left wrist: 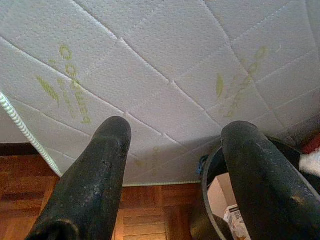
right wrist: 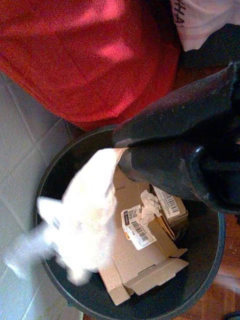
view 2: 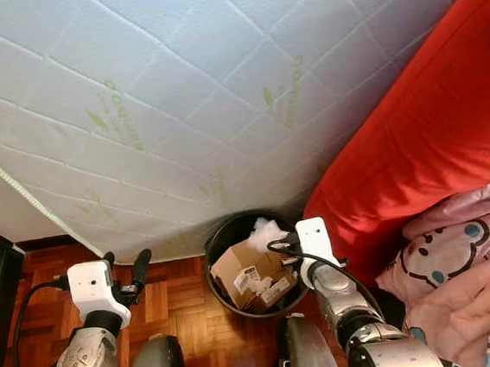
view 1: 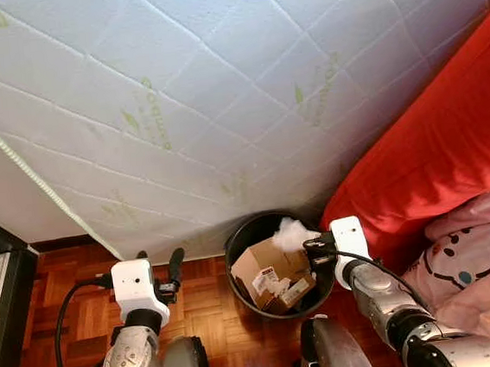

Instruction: Clean up the room

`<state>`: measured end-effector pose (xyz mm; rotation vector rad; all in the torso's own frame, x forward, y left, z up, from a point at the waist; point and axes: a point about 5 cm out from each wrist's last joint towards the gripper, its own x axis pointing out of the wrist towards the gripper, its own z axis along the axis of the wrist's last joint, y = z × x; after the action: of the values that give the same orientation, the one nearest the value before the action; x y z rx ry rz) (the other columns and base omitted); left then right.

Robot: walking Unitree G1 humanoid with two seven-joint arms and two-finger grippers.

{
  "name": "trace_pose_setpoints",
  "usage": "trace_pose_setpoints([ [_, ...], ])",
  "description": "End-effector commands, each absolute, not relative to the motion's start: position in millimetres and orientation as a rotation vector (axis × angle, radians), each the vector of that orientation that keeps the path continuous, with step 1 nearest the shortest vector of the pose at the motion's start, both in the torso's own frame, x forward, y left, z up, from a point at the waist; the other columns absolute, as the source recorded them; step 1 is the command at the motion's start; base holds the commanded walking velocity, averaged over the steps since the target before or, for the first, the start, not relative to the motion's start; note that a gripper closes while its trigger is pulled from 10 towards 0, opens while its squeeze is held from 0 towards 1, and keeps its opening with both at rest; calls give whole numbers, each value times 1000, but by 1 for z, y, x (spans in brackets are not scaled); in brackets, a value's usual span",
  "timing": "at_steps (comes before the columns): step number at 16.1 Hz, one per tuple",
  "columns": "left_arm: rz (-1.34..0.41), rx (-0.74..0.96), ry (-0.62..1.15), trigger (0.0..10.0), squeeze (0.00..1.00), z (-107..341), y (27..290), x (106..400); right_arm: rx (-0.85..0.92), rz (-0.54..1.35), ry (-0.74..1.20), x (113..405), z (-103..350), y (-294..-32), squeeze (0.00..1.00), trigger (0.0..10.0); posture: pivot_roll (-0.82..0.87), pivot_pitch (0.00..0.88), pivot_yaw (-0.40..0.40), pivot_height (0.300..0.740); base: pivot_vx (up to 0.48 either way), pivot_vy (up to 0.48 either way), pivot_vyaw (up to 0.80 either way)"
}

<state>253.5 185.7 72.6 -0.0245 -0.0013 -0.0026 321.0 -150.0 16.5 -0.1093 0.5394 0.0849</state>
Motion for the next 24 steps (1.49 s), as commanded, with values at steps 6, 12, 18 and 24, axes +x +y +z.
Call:
trace_pose_setpoints([
  [6,-2,-30,33,10000,0,68,186,249,-200,62,598,310,4,-160,882,10000,11,245,-71,628,0,0,0],
  [12,-4,-31,40,10000,0,68,185,249,-261,76,611,306,0,-161,882,10000,12,245,-70,628,0,0,0],
  [18,-4,-29,40,10000,0,68,185,249,-270,74,618,304,-2,-161,847,10000,15,246,-70,628,0,0,0],
  [24,-3,-29,41,10000,0,68,186,249,-315,56,634,302,-4,-166,1000,10000,17,247,-68,628,0,0,0],
])
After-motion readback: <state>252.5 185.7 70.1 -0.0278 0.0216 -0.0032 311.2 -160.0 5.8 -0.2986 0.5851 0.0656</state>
